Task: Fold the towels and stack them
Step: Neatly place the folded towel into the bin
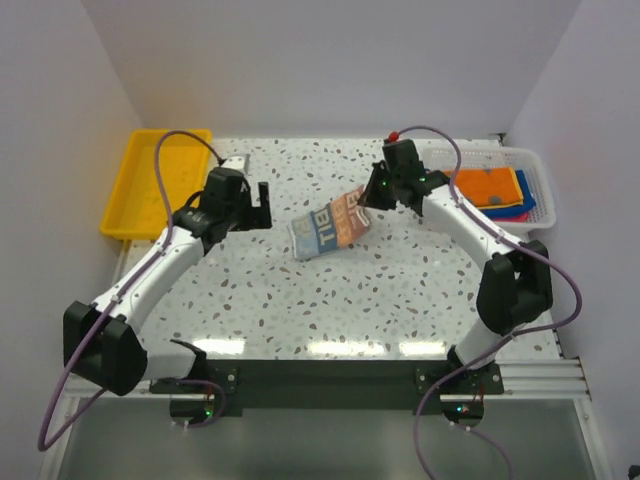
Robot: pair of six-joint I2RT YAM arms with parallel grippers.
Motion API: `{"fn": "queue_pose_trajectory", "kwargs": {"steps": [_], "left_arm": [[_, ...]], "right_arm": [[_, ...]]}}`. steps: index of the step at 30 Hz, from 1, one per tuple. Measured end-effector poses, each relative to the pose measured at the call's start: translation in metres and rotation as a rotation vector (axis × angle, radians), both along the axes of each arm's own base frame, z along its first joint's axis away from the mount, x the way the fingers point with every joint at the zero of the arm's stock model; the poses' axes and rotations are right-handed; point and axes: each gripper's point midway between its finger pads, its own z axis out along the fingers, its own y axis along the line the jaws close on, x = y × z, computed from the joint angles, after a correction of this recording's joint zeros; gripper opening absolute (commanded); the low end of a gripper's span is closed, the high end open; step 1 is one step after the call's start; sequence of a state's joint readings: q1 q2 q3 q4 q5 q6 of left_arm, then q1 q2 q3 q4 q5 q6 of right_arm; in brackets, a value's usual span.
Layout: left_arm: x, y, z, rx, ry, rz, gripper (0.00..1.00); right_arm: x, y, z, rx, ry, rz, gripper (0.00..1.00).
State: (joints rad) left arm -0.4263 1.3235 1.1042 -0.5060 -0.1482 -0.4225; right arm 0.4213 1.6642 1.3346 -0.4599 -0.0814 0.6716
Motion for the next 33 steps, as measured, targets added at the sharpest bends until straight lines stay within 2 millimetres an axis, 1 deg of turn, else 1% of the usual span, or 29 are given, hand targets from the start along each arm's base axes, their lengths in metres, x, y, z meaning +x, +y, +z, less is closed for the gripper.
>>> {"fn": "queue_pose_trajectory", "kwargs": {"steps": [1,3,4,6,9,10,11,14,19,22,24,28,33], "left_arm": [[-0.001,0.017,-0.005,0.022,0.003,0.030,1.00],[-0.008,0.040,-0.018,0.057,0.016,0.067,1.00],[-0.013,0.046,-0.025,0.070,0.025,0.072,1.00],[-0.023,0.052,-0.039,0.097,0.051,0.070,1.00],[-0.031,0.059,-0.059,0.127,0.093,0.067,1.00],[-0.032,0.061,-0.063,0.134,0.103,0.067,1.00],[-0.033,0.062,-0.065,0.140,0.108,0.065,1.00],[-0.032,0.063,-0.066,0.145,0.107,0.064,1.00],[-0.031,0.063,-0.065,0.146,0.101,0.062,1.00],[-0.031,0.063,-0.066,0.149,0.103,0.064,1.00],[-0.031,0.064,-0.068,0.152,0.108,0.064,1.00],[-0.031,0.064,-0.072,0.159,0.119,0.067,1.00],[-0.033,0.065,-0.079,0.169,0.140,0.066,1.00]], "right_arm": [[0.006,-0.005,0.010,-0.027,-0.022,0.009,0.00],[0.020,-0.024,0.030,-0.097,-0.049,0.033,0.00],[0.027,-0.036,0.037,-0.132,-0.058,0.038,0.00],[0.040,-0.067,0.048,-0.204,-0.063,0.031,0.00],[0.054,-0.114,0.057,-0.315,-0.054,0.014,0.00],[0.056,-0.125,0.059,-0.345,-0.052,0.009,0.00],[0.059,-0.141,0.062,-0.391,-0.042,0.011,0.00],[0.064,-0.171,0.071,-0.501,-0.034,0.027,0.00],[0.068,-0.210,0.087,-0.641,-0.035,0.030,0.00],[0.073,-0.236,0.093,-0.717,-0.025,0.004,0.00],[0.076,-0.254,0.093,-0.772,-0.013,-0.016,0.00],[0.075,-0.282,0.088,-0.880,0.035,-0.046,0.00],[0.076,-0.306,0.085,-1.008,0.061,-0.080,0.00]]}}
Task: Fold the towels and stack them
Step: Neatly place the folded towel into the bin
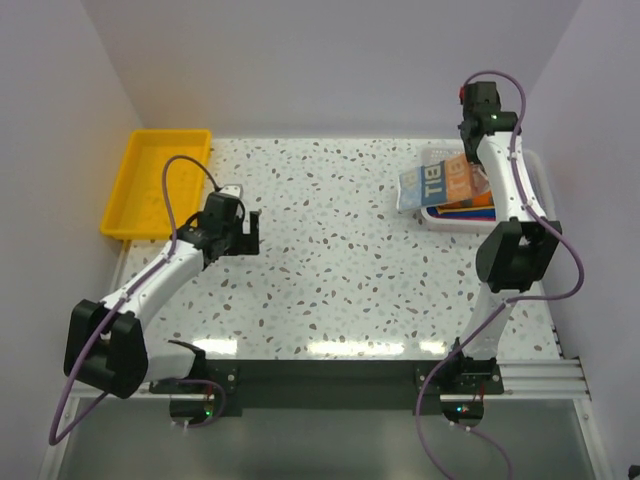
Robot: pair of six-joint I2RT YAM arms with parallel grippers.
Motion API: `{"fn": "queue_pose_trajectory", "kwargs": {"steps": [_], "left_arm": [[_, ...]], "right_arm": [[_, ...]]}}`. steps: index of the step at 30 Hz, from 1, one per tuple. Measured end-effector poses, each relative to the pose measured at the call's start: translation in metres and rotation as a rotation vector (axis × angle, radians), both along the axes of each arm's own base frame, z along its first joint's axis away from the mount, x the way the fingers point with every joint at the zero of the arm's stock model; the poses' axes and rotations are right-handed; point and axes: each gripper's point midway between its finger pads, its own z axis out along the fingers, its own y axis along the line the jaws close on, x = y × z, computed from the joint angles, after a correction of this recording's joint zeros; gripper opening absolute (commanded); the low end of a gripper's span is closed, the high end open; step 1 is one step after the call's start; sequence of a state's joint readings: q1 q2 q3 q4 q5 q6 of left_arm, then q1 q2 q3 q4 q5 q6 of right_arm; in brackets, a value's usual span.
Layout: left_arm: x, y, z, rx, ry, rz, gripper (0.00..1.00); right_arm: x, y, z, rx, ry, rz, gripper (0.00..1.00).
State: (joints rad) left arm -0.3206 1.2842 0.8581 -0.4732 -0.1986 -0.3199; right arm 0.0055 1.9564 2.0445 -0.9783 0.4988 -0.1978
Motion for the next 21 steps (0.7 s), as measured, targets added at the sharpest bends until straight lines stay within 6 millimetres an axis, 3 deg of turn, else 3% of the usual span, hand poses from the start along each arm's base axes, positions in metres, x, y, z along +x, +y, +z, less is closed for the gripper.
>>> {"fn": "queue_pose_trajectory", "kwargs": {"steps": [11,21], "left_arm": [[-0.001,0.002,-0.008,0.015,0.023,0.004,1.00],[-0.001,0.005,-0.014,0.025,0.042,0.012,1.00]], "right_arm": [[0.008,-0.042,0.000,-0.148,-0.010,-0.087,0.00],[0.028,-0.053,-0.035,-0.205,0.037,-0.105,0.01]]}}
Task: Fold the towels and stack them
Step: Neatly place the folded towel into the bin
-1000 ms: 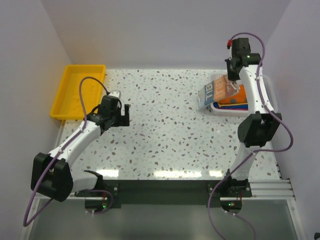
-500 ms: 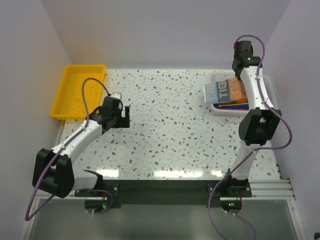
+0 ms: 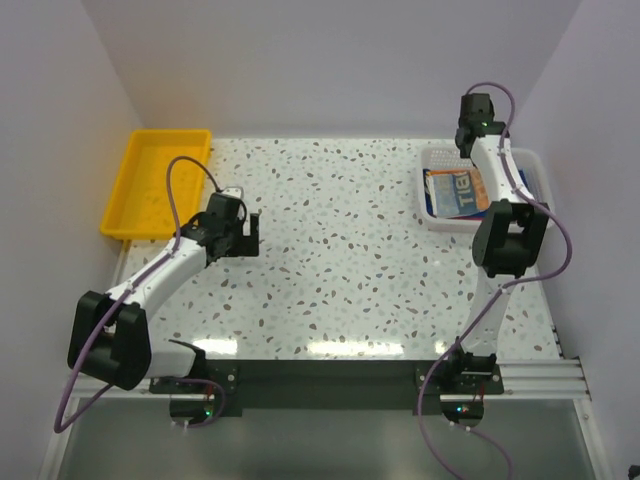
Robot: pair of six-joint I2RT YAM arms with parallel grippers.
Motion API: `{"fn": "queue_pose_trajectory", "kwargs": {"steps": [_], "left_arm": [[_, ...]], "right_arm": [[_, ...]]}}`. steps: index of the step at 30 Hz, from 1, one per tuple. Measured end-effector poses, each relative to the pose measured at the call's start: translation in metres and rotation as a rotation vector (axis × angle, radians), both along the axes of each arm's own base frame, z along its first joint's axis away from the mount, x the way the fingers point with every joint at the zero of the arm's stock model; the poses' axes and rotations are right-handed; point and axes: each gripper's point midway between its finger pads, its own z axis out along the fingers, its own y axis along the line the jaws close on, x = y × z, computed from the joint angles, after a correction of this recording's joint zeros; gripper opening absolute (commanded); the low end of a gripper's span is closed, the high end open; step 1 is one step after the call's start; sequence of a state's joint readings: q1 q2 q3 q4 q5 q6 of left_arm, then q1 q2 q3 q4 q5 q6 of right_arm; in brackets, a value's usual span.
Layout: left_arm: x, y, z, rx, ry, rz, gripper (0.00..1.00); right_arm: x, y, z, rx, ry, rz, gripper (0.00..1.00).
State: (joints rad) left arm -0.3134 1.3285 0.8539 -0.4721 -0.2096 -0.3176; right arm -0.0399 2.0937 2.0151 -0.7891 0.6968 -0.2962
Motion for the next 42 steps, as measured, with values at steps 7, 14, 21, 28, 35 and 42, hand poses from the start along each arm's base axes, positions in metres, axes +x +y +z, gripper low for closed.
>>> {"fn": "queue_pose_trajectory", "kwargs": {"steps": [7,14,21,28,35,42], "left_arm": [[0.000,0.001,0.000,0.000,0.000,0.002,1.00],[0.001,0.002,0.000,0.001,-0.001,0.006,1.00],[0.001,0.003,0.016,-0.010,-0.053,0.009,1.00],[-0.003,0.017,0.069,-0.006,-0.215,0.055,1.00],[-0.033,0.037,0.181,-0.096,-0.512,0.138,1.00],[-0.096,0.060,0.242,-0.218,-0.729,0.205,0.96]], "right_arm": [[0.000,-0.022,-0.031,-0.108,0.034,-0.109,0.56],[-0.022,-0.067,-0.013,-0.254,-0.025,-0.330,0.87],[-0.049,-0.064,0.024,-0.181,-0.148,-0.400,0.97],[-0.130,-0.022,0.119,0.102,-0.478,-0.362,0.99],[-0.248,0.030,0.174,0.377,-0.836,-0.211,0.99],[-0.325,0.083,0.165,0.576,-0.987,0.017,0.99]]}}
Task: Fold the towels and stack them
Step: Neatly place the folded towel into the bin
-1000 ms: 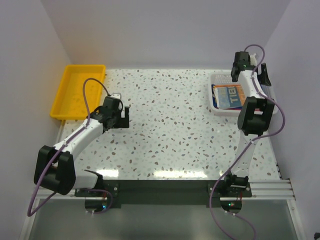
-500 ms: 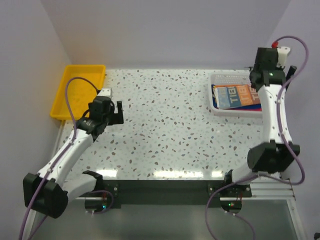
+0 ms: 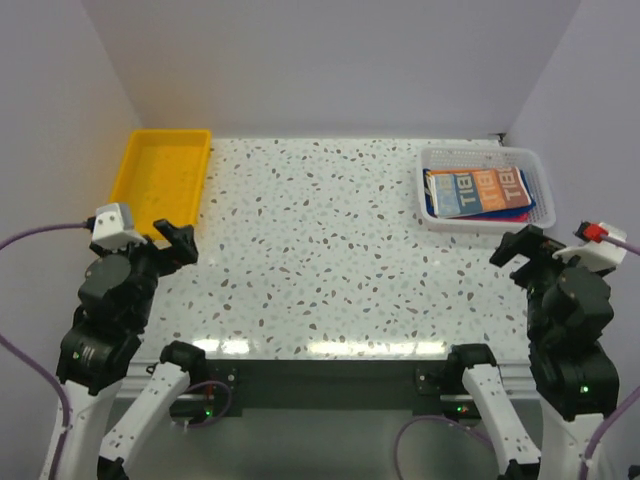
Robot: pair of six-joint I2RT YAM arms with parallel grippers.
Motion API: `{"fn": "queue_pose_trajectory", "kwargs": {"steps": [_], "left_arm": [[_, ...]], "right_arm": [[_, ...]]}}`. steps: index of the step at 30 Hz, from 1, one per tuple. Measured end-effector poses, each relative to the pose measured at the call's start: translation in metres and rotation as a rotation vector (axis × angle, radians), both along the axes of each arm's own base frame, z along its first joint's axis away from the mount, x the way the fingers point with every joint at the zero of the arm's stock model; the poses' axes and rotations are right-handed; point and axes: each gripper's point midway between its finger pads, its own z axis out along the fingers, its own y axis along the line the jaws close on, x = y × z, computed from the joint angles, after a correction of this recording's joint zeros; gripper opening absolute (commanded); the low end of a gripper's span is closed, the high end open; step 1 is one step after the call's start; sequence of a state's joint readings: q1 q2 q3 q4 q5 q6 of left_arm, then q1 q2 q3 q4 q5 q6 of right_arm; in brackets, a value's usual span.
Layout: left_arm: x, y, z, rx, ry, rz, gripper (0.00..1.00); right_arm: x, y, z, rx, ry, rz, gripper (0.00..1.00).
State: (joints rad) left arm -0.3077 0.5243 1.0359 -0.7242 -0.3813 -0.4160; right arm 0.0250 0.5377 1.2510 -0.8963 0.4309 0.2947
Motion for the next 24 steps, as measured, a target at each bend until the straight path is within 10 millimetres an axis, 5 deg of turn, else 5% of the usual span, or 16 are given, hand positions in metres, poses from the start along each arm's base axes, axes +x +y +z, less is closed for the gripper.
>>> {"fn": "queue_pose_trajectory", "kwargs": {"steps": [5,11,24], "left_arm": [[-0.045,0.021,0.007,-0.048,-0.115,0.042,0.93],[-0.077,0.035,0.012,-0.086,-0.233,0.064,0.92],[-0.084,0.036,0.013,-0.097,-0.264,0.058,0.93]], "right_arm": [[-0.034,0.014,-0.029,0.003,-0.008,0.109,0.99],[-0.068,0.015,-0.017,-0.002,-0.156,0.160,0.99],[-0.075,0.017,-0.018,-0.023,-0.211,0.184,0.99]]}}
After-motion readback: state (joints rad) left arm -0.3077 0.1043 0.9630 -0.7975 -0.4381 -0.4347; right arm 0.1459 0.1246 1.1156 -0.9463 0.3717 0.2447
